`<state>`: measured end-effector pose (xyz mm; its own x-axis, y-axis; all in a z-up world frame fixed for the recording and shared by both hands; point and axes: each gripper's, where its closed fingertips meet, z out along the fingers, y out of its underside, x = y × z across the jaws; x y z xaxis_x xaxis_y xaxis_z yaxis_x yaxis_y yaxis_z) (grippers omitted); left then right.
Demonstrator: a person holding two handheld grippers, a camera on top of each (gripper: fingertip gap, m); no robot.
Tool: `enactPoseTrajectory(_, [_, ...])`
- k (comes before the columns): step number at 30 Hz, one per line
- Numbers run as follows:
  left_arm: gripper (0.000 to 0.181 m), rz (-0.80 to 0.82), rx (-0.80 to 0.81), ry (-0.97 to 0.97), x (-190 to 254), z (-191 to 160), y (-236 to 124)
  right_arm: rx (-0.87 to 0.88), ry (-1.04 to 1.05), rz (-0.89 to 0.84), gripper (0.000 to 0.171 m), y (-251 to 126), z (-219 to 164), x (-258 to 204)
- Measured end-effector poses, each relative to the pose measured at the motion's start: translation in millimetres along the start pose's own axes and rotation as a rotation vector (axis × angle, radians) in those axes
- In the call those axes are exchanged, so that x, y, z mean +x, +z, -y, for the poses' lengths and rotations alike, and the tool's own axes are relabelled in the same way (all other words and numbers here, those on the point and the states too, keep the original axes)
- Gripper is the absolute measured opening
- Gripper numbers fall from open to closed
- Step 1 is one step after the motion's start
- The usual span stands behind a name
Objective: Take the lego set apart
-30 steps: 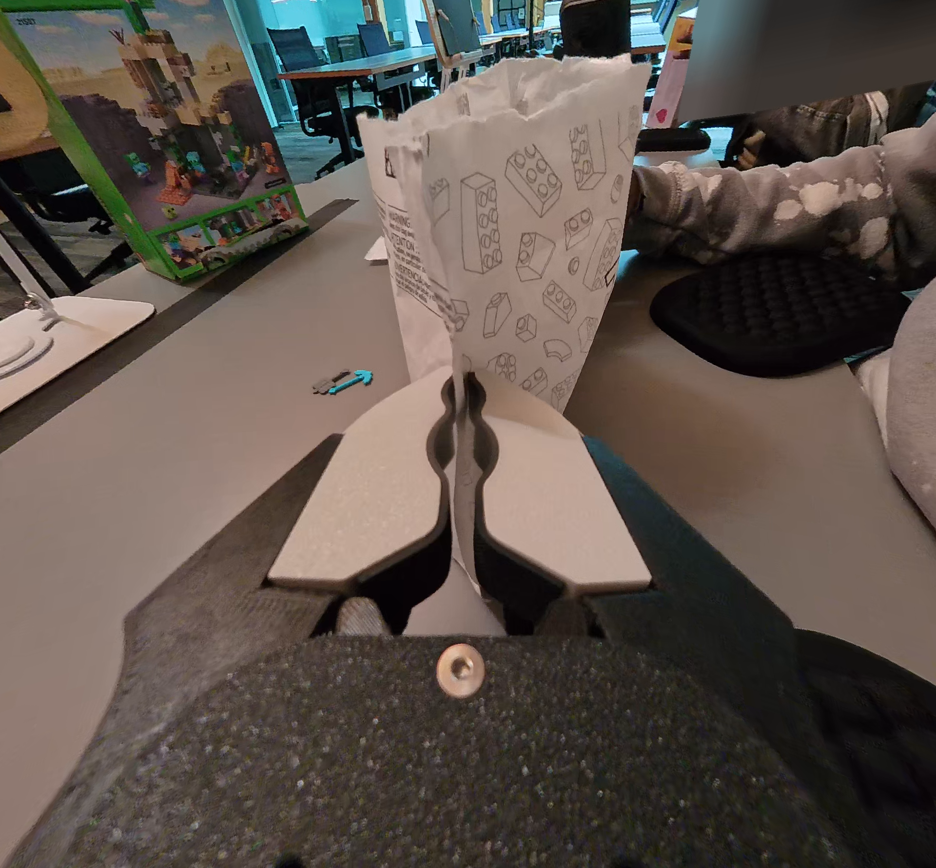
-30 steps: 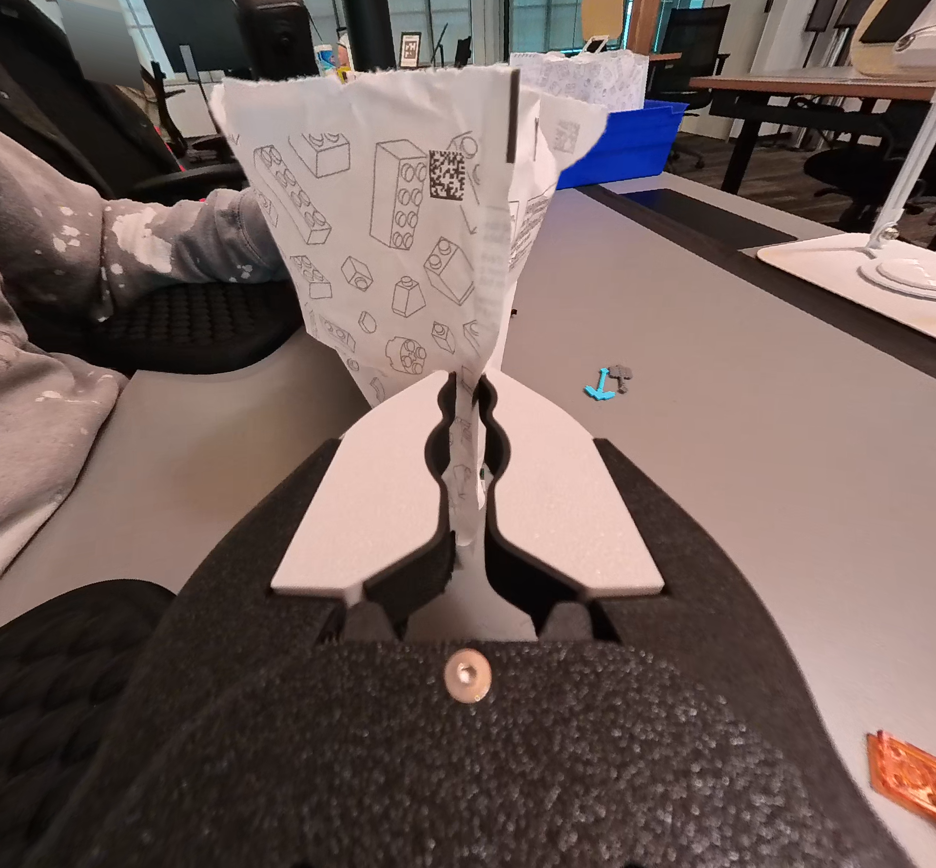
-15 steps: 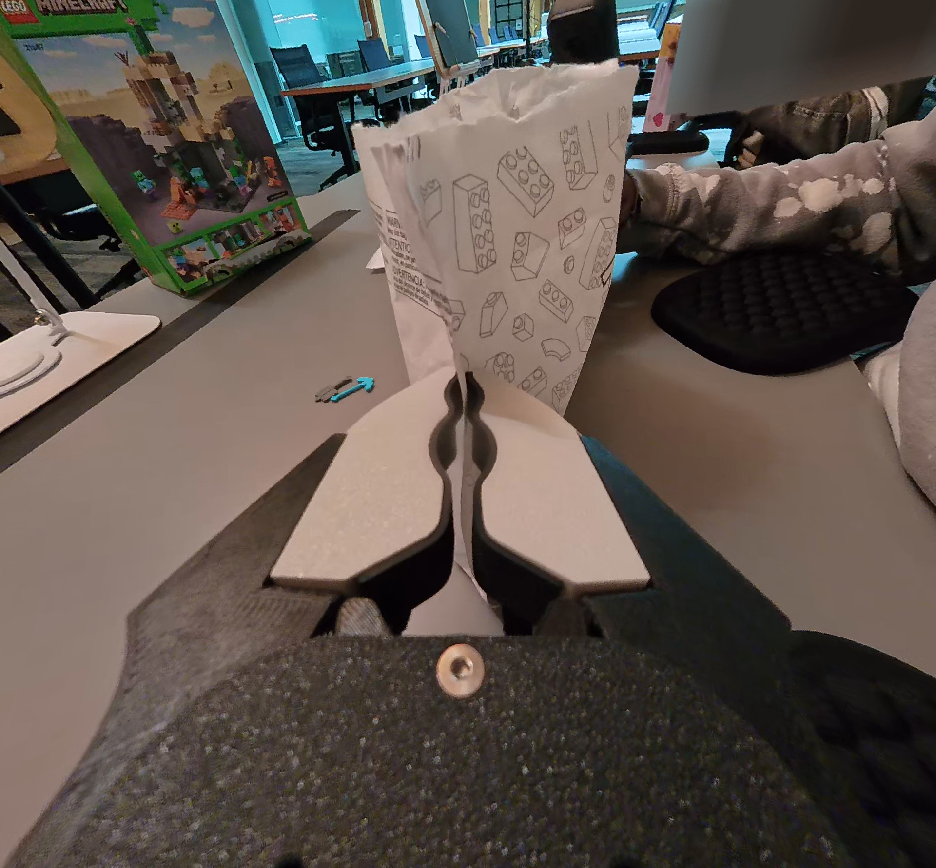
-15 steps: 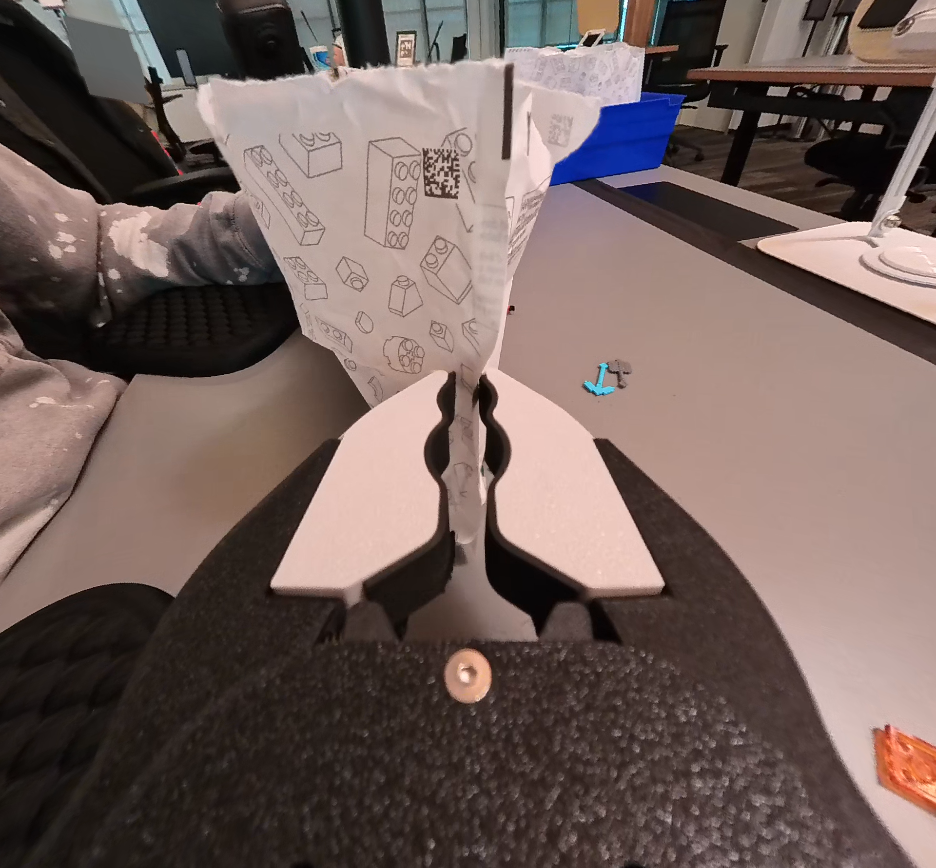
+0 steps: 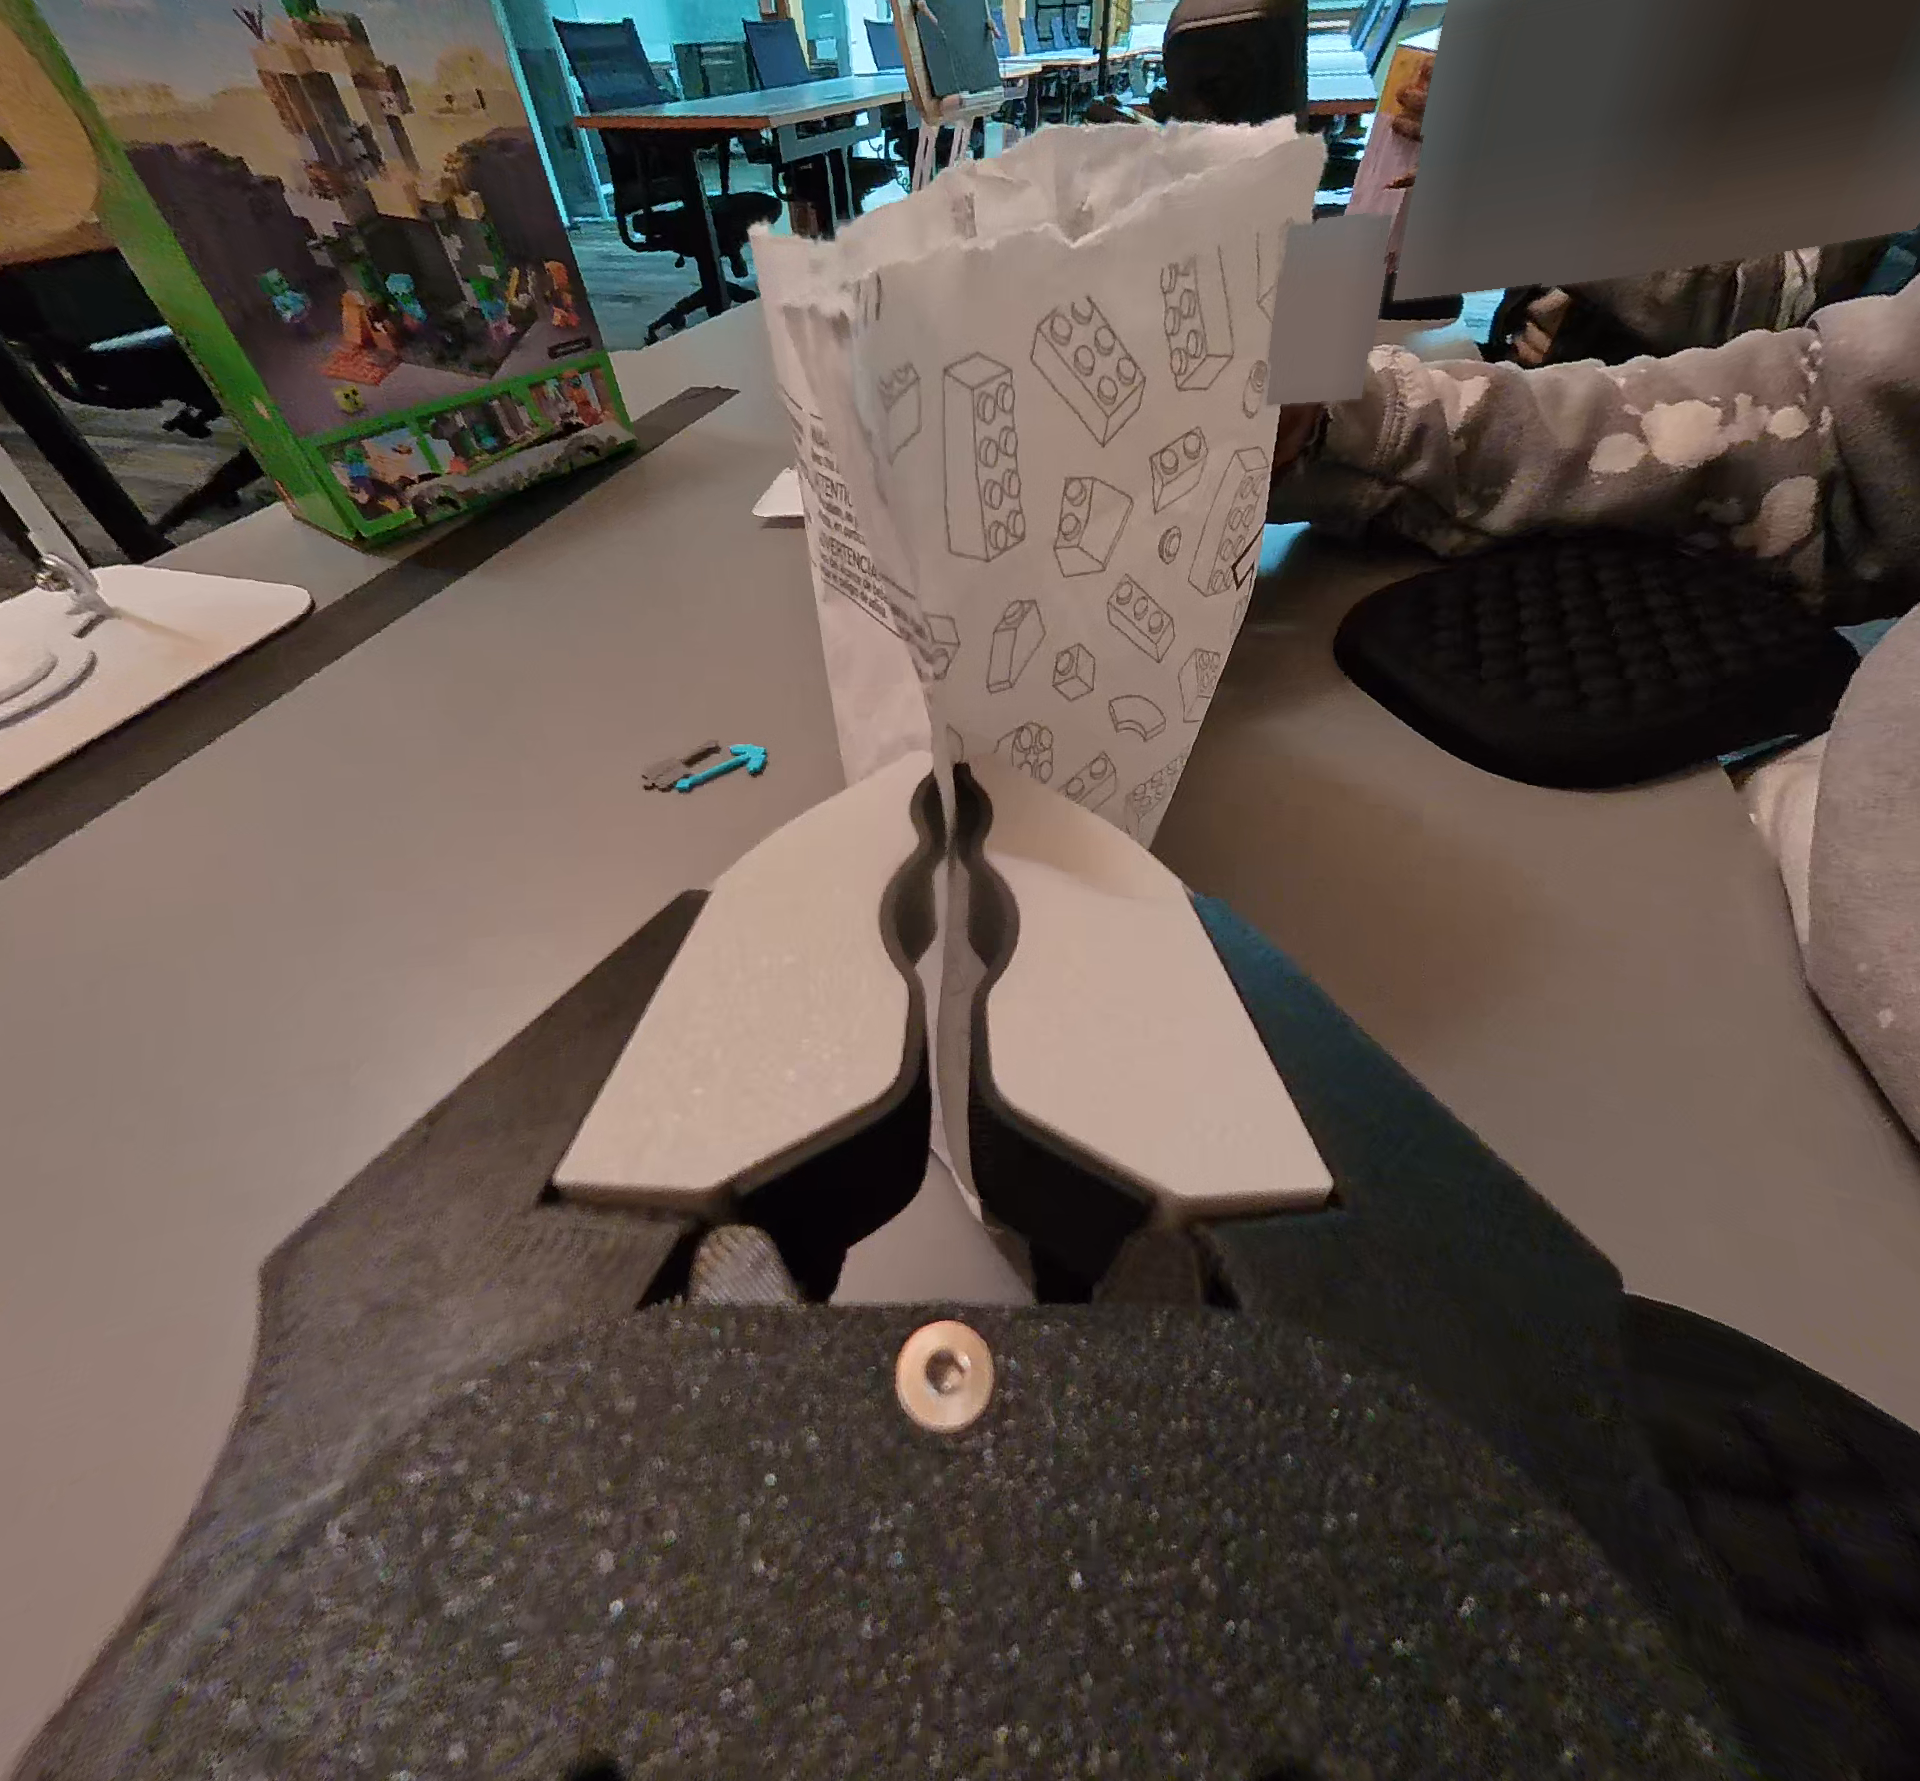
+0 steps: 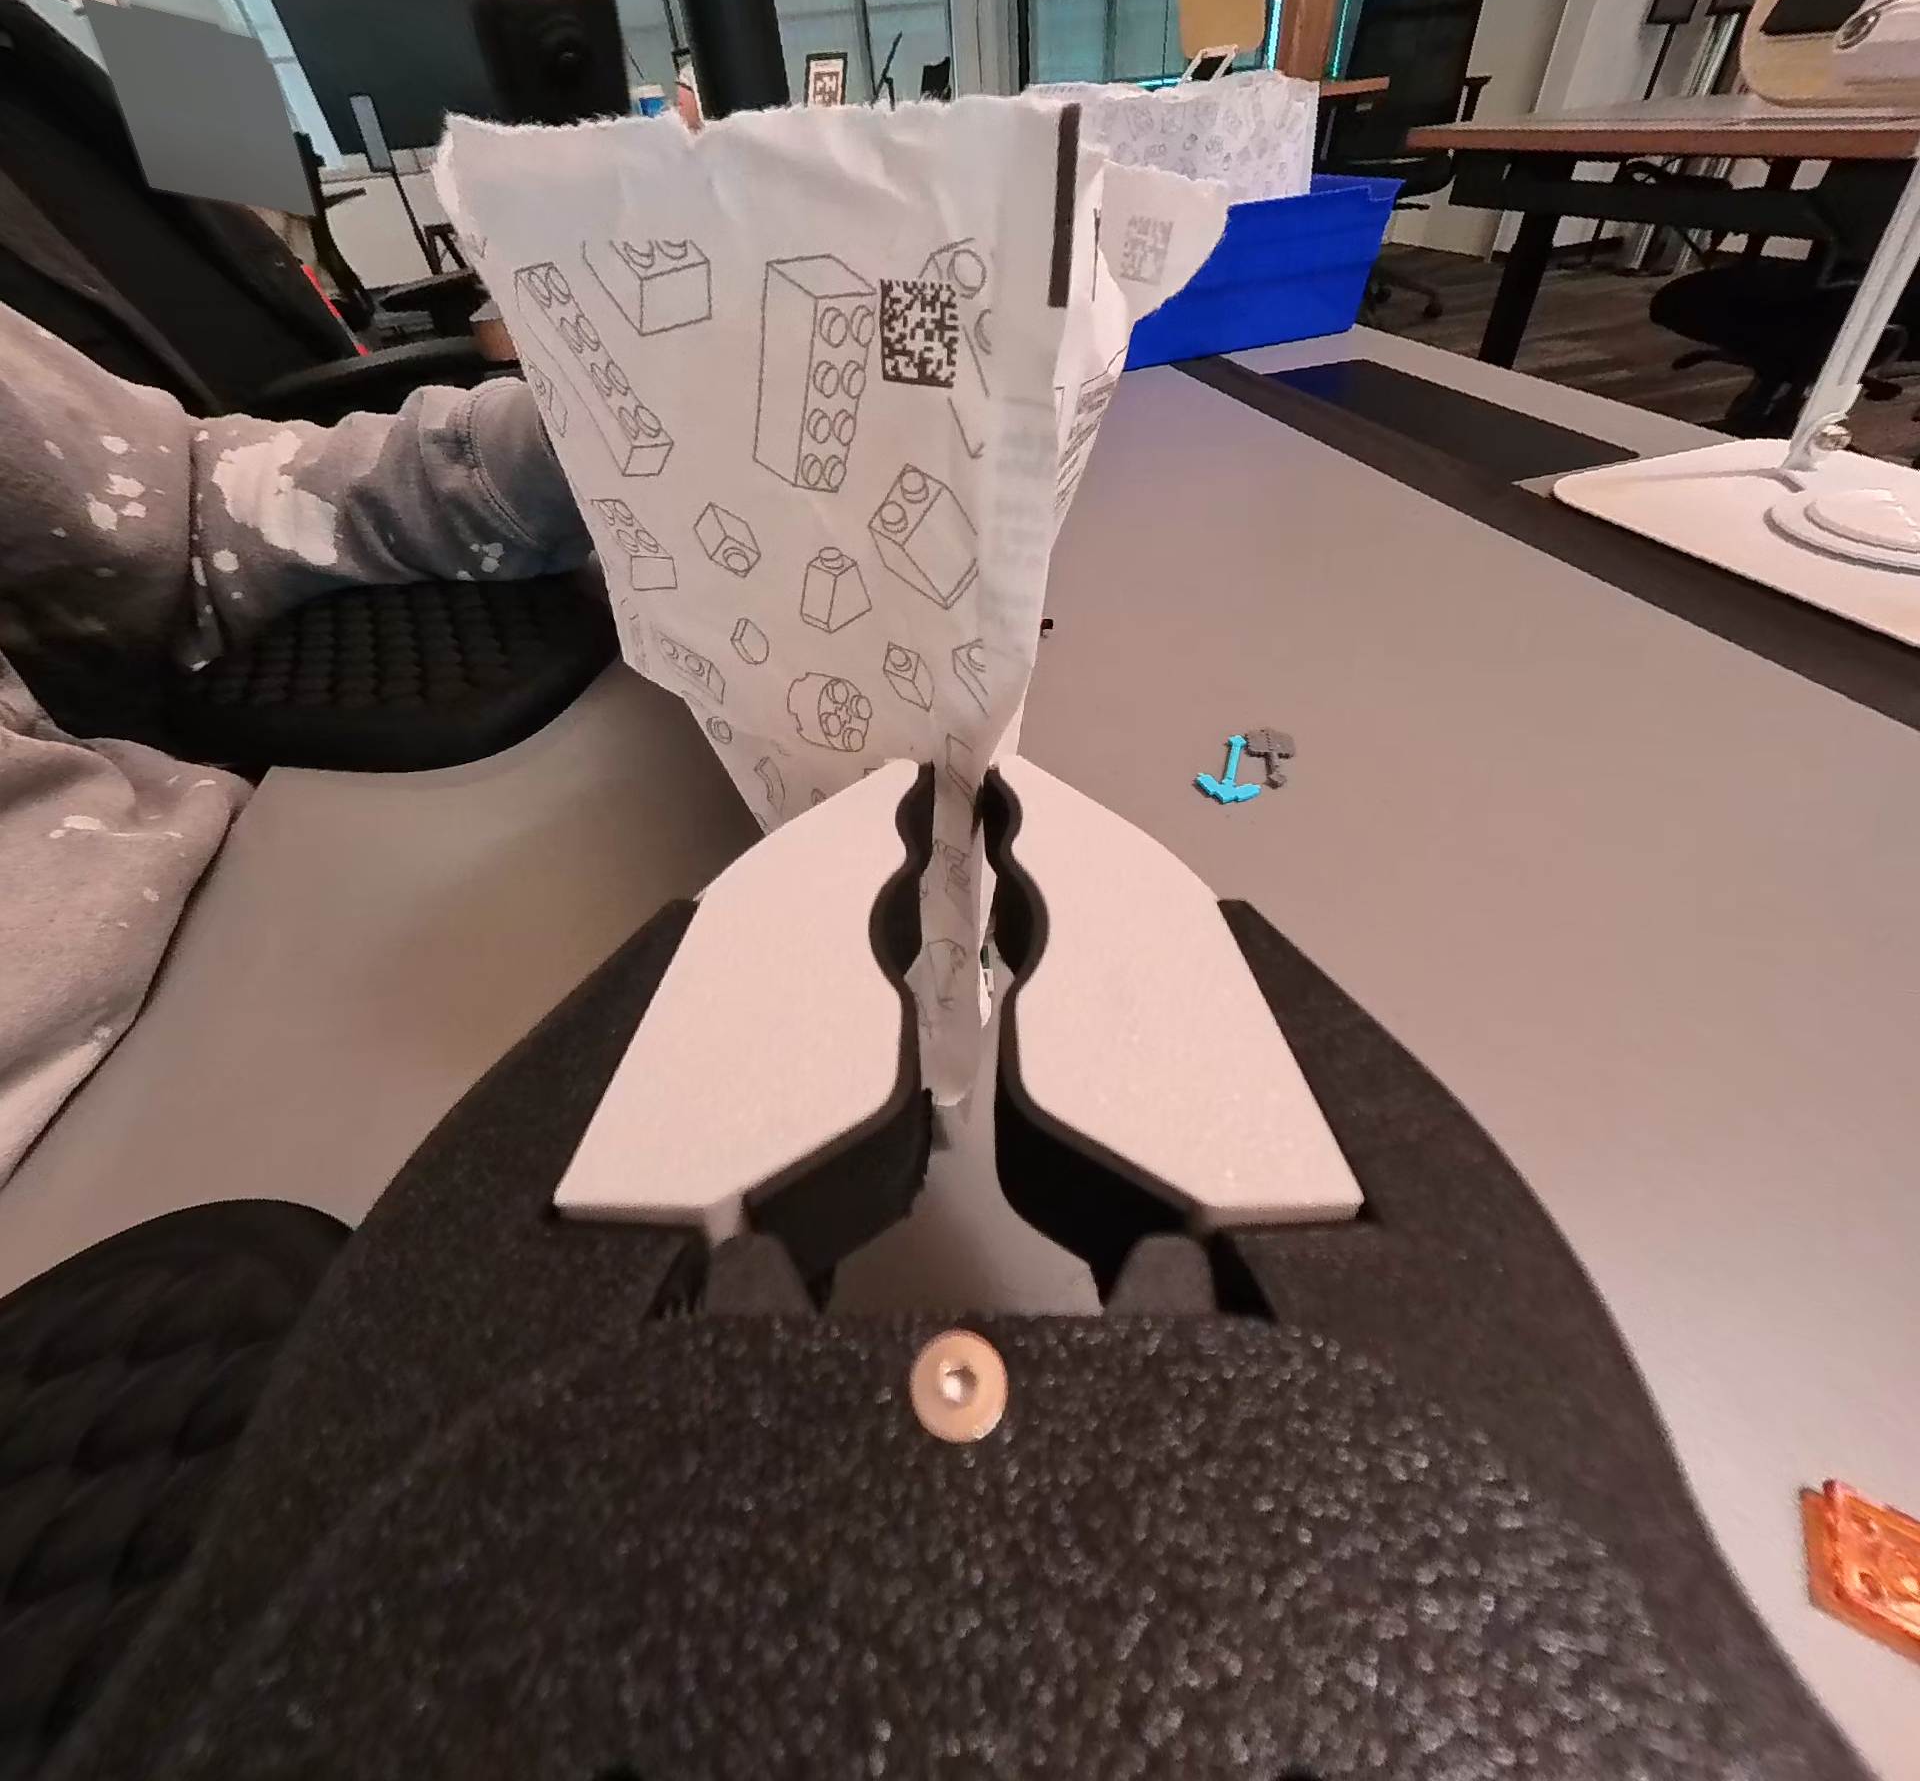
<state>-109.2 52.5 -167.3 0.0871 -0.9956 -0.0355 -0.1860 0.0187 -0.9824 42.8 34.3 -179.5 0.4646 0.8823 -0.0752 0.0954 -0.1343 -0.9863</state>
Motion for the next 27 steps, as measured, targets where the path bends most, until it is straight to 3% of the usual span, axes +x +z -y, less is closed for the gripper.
enactPoseTrajectory(11, [0.001,-0.057,-0.009,0.067,2,-3,-10,-0.012,-0.008,0.043,0.0,-10,-3,2])
enactPoseTrajectory(27, [0.005,-0.018,0.023,0.021,-14,-5,-19,-0.031,-0.017,0.075,0.004,-11,-3,-1])
